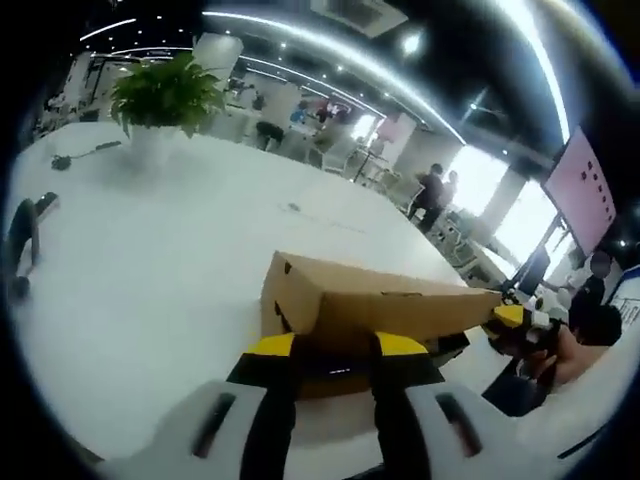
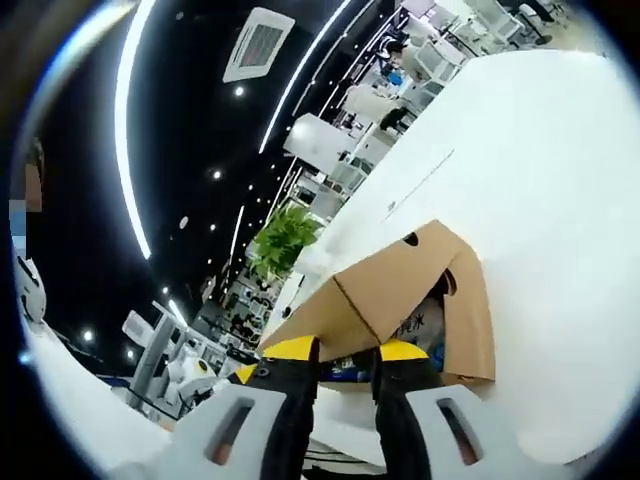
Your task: Operate the shoe box by opening the lid, removing the specified soft item, and placing it in the target area until the item is outside and the box remains undamaged.
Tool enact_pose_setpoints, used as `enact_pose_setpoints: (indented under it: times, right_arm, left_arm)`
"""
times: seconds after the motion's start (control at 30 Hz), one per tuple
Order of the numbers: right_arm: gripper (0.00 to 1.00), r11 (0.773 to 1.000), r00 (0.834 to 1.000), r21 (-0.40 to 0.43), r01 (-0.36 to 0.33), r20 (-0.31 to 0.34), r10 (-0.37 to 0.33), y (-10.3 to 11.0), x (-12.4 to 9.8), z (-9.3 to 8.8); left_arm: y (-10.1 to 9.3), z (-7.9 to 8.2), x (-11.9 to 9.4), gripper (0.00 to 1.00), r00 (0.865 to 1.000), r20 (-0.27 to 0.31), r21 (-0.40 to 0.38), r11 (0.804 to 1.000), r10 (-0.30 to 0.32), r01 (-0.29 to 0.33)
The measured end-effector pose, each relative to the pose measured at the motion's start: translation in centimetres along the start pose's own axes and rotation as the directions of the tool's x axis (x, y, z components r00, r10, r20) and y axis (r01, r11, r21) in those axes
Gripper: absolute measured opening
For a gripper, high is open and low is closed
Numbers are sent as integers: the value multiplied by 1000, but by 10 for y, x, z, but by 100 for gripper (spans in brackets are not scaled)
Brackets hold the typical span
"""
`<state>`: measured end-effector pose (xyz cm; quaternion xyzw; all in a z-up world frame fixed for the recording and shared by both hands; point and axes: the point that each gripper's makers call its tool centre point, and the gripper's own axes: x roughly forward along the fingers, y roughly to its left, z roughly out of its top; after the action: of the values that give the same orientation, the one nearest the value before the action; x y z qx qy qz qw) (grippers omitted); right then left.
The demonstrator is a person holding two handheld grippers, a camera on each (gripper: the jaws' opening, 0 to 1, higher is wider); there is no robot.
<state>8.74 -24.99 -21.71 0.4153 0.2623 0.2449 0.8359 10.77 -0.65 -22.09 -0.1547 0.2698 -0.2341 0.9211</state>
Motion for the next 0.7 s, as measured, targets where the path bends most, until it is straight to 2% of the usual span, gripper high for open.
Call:
enact_pose_setpoints:
  times: [0.1,0.13,0.17,0.27,0.37,0.4,0.47,0.53,0.6,0.7]
  right_arm:
    - [18,999,1000,34,-24,-1,24,2,1,3]
    - [18,998,1000,51,-29,-6,29,1,1,3]
    - [18,998,999,62,-34,0,34,2,1,3]
    - [18,996,999,78,-44,17,42,3,1,5]
    - [19,993,997,98,-62,44,58,8,4,11]
    - [19,993,997,97,-62,41,58,8,4,11]
    - [19,993,997,96,-67,37,64,8,5,12]
    - [19,992,997,110,-69,24,67,8,4,11]
    - [19,992,998,106,-67,20,65,8,4,11]
    - [19,992,998,110,-68,23,66,9,4,11]
  left_arm:
    - [3,7,-1,31,1000,22,19,1000,7,-8]
    - [7,8,-1,35,1000,22,0,1000,12,-12]
    - [11,5,-2,38,1000,7,-65,998,26,-26]
    - [14,7,-6,37,999,26,-22,1000,20,-19]
    - [15,-2,-9,36,1000,-15,38,999,26,-25]
    - [18,-7,-9,35,999,-31,76,996,43,-41]
    - [19,-11,-7,32,997,-42,98,994,57,-53]
    - [27,-11,-4,28,993,-38,136,985,116,-110]
    - [29,-6,-1,28,990,-11,147,979,144,-141]
    - [25,-1,3,28,993,7,113,987,114,-114]
